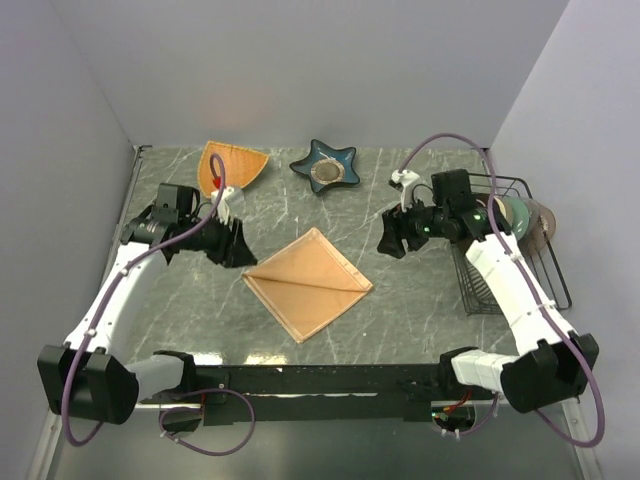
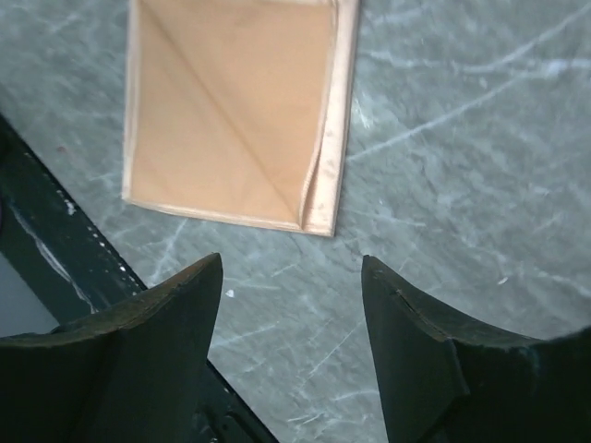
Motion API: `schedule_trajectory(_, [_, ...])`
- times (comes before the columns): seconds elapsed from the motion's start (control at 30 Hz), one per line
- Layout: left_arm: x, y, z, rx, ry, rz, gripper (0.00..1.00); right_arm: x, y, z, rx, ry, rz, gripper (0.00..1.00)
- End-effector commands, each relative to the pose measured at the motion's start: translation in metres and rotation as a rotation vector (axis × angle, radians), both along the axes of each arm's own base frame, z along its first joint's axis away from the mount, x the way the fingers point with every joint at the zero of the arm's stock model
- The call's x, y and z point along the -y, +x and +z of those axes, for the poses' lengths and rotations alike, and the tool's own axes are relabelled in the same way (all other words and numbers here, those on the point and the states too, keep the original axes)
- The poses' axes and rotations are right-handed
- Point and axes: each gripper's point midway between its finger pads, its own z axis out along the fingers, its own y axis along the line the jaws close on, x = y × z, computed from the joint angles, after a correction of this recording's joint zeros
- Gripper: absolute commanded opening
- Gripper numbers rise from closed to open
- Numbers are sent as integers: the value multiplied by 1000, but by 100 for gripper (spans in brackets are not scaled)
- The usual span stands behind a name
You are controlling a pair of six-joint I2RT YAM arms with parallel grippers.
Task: Fold the napkin into a case and place the utensils inside
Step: Smooth out the upper triangle-folded napkin at the center of the board.
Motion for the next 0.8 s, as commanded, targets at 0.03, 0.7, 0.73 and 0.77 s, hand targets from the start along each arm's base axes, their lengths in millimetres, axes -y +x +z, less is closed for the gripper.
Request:
schedule_trajectory(0.03, [-30,-24,-6,87,190,-39,54,2,6,-28,-104,-24,-38,77])
schedule_trajectory(0.7, [-60,-10,-12,-7,325,81,70,-31,51,-144,-453,42,-96,100])
schedule_trajectory(0.73, [-61,-9,-11,-9,316,87,70,-32,52,-147,-460,46,-94,100])
schedule_trajectory(0.77, [-60,-7,-11,-18,308,92,70,-33,51,-153,-482,46,-92,100])
